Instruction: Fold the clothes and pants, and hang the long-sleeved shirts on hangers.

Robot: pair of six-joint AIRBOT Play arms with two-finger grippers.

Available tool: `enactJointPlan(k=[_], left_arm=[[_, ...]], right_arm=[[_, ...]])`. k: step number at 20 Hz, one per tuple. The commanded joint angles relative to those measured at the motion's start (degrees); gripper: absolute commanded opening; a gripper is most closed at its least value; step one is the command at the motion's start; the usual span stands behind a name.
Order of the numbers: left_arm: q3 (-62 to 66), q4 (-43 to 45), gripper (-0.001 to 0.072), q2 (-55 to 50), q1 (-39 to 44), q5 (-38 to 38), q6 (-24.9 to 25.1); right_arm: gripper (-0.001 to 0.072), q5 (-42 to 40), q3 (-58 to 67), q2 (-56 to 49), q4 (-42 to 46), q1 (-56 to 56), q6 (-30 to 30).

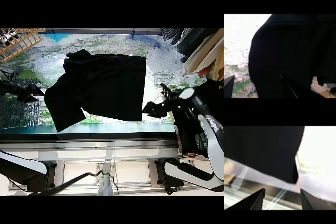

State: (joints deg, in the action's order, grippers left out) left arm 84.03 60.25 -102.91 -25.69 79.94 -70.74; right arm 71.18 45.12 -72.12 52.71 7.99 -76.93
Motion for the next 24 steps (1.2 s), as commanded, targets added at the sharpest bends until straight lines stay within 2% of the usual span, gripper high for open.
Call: enactJointPlan(k=[1, 4, 5, 9, 10, 11, 12, 13, 14, 15, 17, 19, 22, 24], left_arm=[[-1.11, -0.31, 0.0613, -0.22, 0.17, 0.42, 0.85], [-1.95, -0.35, 0.0613, -0.26, 0.7, 0.81, 2.21], [-2.54, -0.33, 0.0613, -0.26, 1.01, 0.81, 2.29], [-6.54, -0.5, 0.0611, -0.26, 2.19, 0.63, 3.76], [-7.58, -0.59, 0.0577, -0.26, 2.45, 0.59, 4.17], [-8.35, -0.74, 0.0513, -0.26, 2.78, 0.61, 4.9], [-8.98, -0.74, 0.035, -0.26, 3.23, 0.66, 5.42], [-9.55, -0.74, 0.0148, -0.26, 3.67, 0.81, 5.42], [-9.92, -0.76, 0.001, -0.26, 3.93, 1.53, 5.44], [-9.94, -0.76, 0.0005, -0.2, 4.13, 2.86, 5.44], [-9.75, -1.18, 0.0004, 1.18, 3.28, 6.03, 5.68], [-9.29, -7.48, 0.0002, 4.83, 0.66, 7.85, 8.02], [-8.74, -26.86, 0.0001, 13.14, -4.92, 9.14, 10.14], [-8.72, -41.83, 0.0002, 19.76, -8.72, 9.77, 11.26]], right_arm=[[0.0522, -3.37, -5.66, 1.11, -1.53, 0.9, 1.27], [0.0524, -4.74, -5.68, -1.57, -2.16, 0.87, 2.58], [0.0543, -4.81, -5.66, -2.73, -3.63, 0.87, 4.46], [0.0542, -6.82, -5.66, -6.29, -11.5, 0.87, 11.76], [0.0542, -6.86, -5.66, -7.15, -12.0, 0.87, 12.76], [0.0539, -7.1, -5.66, -8.15, -12.33, 0.74, 13.66], [0.0524, -8.2, -5.66, -9.05, -12.31, 0.31, 13.7], [0.0459, -9.42, -5.66, -10.05, -12.37, -0.72, 14.12], [0.0215, -9.94, -5.66, -10.8, -12.35, -1.99, 14.16], [0.003, -10.27, -5.66, -10.78, -12.35, -2.89, 14.38], [0.002, -9.68, -5.29, -7.48, -12.09, -3.43, 14.93], [0.002, -6.05, -1.97, -0.72, -10.49, -3.34, 14.12], [0.002, 0.04, 8.48, 11.34, -8.17, -3.34, 8.66], [0.002, 1.42, 17.07, 18.6, -3.58, -3.34, 5.03]])
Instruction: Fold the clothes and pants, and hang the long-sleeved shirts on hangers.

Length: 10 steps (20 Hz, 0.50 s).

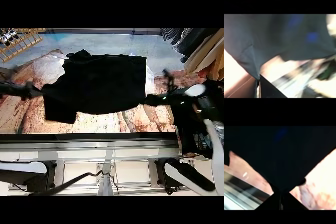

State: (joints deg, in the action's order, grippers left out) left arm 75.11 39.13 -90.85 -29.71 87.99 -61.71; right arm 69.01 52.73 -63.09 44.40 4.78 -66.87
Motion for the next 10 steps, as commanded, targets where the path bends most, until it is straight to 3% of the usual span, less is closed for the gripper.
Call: enactJointPlan(k=[1, 4, 5, 7, 8, 10], left_arm=[[0.2, -30.1, 0.0002, 11.28, -6.69, 1.7, 2.23], [0.2, -70.79, 0.0002, 21.16, -11.8, 0.79, 3.37], [0.2, -86.75, 0.0002, 24.74, -12.87, -0.94, 5.31], [0.39, -109.74, 0.0002, 32.09, -14.58, -8.13, 8.85], [1.27, -115.8, 0.0002, 34.95, -15.91, -10.23, 10.27], [5.75, -119.58, 0.0003, 38.12, -18.84, -10.43, 10.75]], right_arm=[[0.002, 3.78, 13.92, 12.63, 7.82, -0.13, -6.64], [0.002, 3.39, 29.24, 19.98, 15.52, -0.13, -9.05], [0.002, 2.93, 34.97, 21.92, 17.55, -0.13, -9.18], [0.002, 0.42, 46.07, 24.55, 19.93, -0.13, -9.33], [0.002, -1.11, 50.88, 24.87, 19.96, -0.13, -9.31], [0.002, -4.2, 59.76, 25.05, 19.91, -0.13, -9.27]])
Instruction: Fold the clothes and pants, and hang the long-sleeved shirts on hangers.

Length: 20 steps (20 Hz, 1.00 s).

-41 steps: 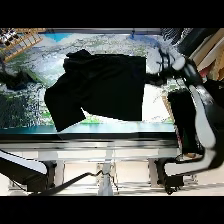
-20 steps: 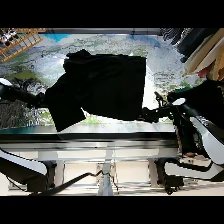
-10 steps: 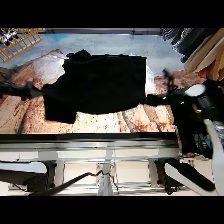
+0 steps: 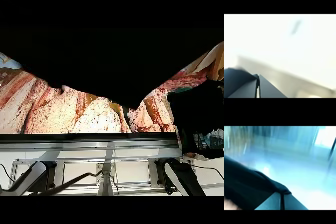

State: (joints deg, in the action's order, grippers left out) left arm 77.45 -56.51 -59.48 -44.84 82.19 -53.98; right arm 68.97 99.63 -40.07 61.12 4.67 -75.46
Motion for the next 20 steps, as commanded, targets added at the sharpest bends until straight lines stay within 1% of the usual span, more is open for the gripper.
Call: enactJointPlan(k=[1, 3, 5, 7, 8, 9, 10, 12, 13, 15, 16, 18, 20], left_arm=[[6.88, -23.91, 0.0003, 7.06, -4.44, -4.68, 3.02], [13.94, -21.14, 0.0003, 5.99, -4.55, -5.75, 3.04], [18.97, -11.56, 0.0003, 3.39, -4.52, -7.28, 2.99], [19.3, 3.58, 0.0003, 0.61, -4.42, -8.94, 2.05], [18.91, 13.05, 0.0003, -1.01, -4.28, -9.16, 0.42], [18.08, 24.35, 0.0003, -2.84, -3.02, -9.18, -0.79], [16.35, 34.88, 0.0003, -4.7, -0.9, -9.18, -1.73], [10.88, 50.12, 0.0003, -8.81, 5.53, -9.4, -1.7], [7.85, 54.38, 0.0004, -11.23, 8.66, -10.16, -0.98], [2.58, 58.73, 0.0004, -17.77, 14.14, -14.51, 2.54], [1.29, 59.17, 0.0004, -22.18, 16.44, -17.62, 3.8], [1.53, 59.28, 0.0004, -31.61, 19.61, -23.8, 4.48], [2.82, 58.34, 0.0003, -40.52, 21.46, -29.68, 5.4]], right_arm=[[0.002, -6.16, 15.58, 2.03, 3.19, -0.02, -0.52], [0.002, -10.43, 17.31, 1.79, 3.19, -0.02, -0.31], [0.002, -10.23, 17.31, -0.92, 3.13, -0.02, -0.33], [0.002, -6.78, 17.29, -7.02, 2.1, -0.02, -0.33], [0.002, -4.63, 16.85, -10.51, 1.57, -0.02, -0.35], [0.002, -2.51, 15.74, -14.38, 0.55, -0.02, -0.35], [0.002, -0.57, 13.88, -18.69, -0.31, -0.09, -0.37], [0.002, 1.2, 9.31, -27.21, -2.45, -0.09, -0.37], [0.002, 0.52, 6.75, -31.15, -2.82, -0.55, -0.35], [0.002, -2.8, 1.92, -39.63, -2.16, -2.43, -0.17], [0.002, -5.7, 0.2, -44.33, -1.4, -3.67, 0.35], [0.002, -12.61, -0.7, -53.57, 1.25, -5.75, 0.22], [0.002, -20.31, -0.7, -61.2, 1.22, -6.21, -1.49]])
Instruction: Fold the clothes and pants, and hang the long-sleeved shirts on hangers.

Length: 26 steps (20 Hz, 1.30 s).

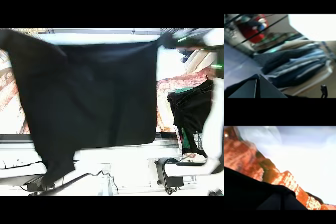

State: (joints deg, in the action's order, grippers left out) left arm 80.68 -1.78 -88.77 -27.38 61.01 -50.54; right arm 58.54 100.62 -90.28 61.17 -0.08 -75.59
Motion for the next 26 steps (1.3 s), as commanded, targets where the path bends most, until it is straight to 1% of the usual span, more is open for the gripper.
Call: enactJointPlan(k=[1, 3, 6, 7, 9, 11, 12, 13, 15, 16, 17, 18, 19, 20, 21, 22, 23, 24, 25, 26], left_arm=[[0.96, 2.54, 0.0003, -15.17, 4.17, -9.62, 1.99], [4.79, 1.49, 0.0003, -20.87, 4.28, -9.44, 1.92], [8.44, 2.32, 0.0003, -23.32, 3.78, -9.4, -0.11], [8.9, 3.63, 0.0003, -23.26, 3.32, -8.61, -1.68], [9.11, 8.83, 0.0003, -23.23, 1.51, -3.08, -6.56], [9.11, 19.21, 0.0003, -23.32, -0.72, 2.56, -13.18], [9.09, 23.87, 0.0003, -23.41, -1.53, 3.63, -15.98], [9.09, 27.21, 0.0003, -23.52, -2.05, 3.8, -17.84], [9.09, 28.11, 0.0012, -24.26, -2.25, 3.45, -18.25], [9.09, 28.2, 0.0135, -24.59, -1.84, 2.69, -18.21], [9.09, 28.15, 0.0452, -24.74, -1.64, 2.67, -18.01], [9.11, 28.13, 0.0572, -24.57, -1.57, 3.26, -17.38], [9.16, 28.26, 0.0571, -24.0, -2.21, 5.35, -16.09], [9.18, 29.22, 0.0535, -23.15, -3.45, 8.44, -15.98], [9.16, 33.27, 0.0452, -21.79, -5.14, 13.0, -15.96], [8.96, 40.7, 0.045, -20.02, -6.67, 17.33, -16.9], [7.89, 49.9, 0.045, -17.73, -7.89, 20.76, -19.34], [4.76, 57.68, 0.0452, -14.51, -8.81, 21.99, -20.24], [0.2, 61.44, 0.0457, -11.02, -9.6, 21.46, -20.15], [-5.9, 61.75, 0.0475, -7.21, -10.34, 20.15, -18.51]], right_arm=[[0.002, -12.92, -1.53, -13.7, 1.16, -1.44, -2.82], [0.002, -17.33, -1.46, -17.09, 1.03, -1.22, -3.67], [0.002, -17.42, -1.44, -17.7, 1.18, -1.2, -3.39], [0.002, -15.8, -1.09, -17.59, 1.22, -1.01, -3.34], [0.002, -9.97, 0.0, -17.59, 2.32, -0.87, -3.34], [0.002, -2.67, 0.09, -17.73, 3.8, -0.87, -3.37], [0.002, 0.85, 0.07, -17.99, 4.33, -0.92, -3.34], [0.0021, 3.56, -0.2, -18.18, 5.14, -1.18, -3.3], [0.0022, 4.33, -1.7, -18.18, 5.51, -1.66, -3.23], [0.0095, 3.78, -2.34, -18.18, 5.49, -1.88, -3.23], [0.0319, 3.67, -2.58, -18.18, 5.53, -1.86, -3.26], [0.0501, 4.5, -2.54, -18.08, 5.51, -1.6, -3.37], [0.047, 6.73, -2.56, -17.64, 5.44, -0.87, -3.48], [0.0459, 10.69, -2.6, -17.05, 5.49, 0.37, -3.45], [0.0459, 15.17, -3.15, -16.41, 5.46, 1.9, -3.45], [0.0459, 19.12, -5.03, -15.23, 5.33, 3.65, -3.43], [0.0459, 21.31, -9.25, -12.83, 4.07, 5.33, -3.26], [0.046, 21.11, -15.26, -9.33, 1.6, 6.54, -1.53], [0.046, 20.44, -21.31, -5.79, -0.66, 7.28, 0.37], [0.0462, 19.61, -27.69, -2.1, -2.36, 7.67, 2.38]])
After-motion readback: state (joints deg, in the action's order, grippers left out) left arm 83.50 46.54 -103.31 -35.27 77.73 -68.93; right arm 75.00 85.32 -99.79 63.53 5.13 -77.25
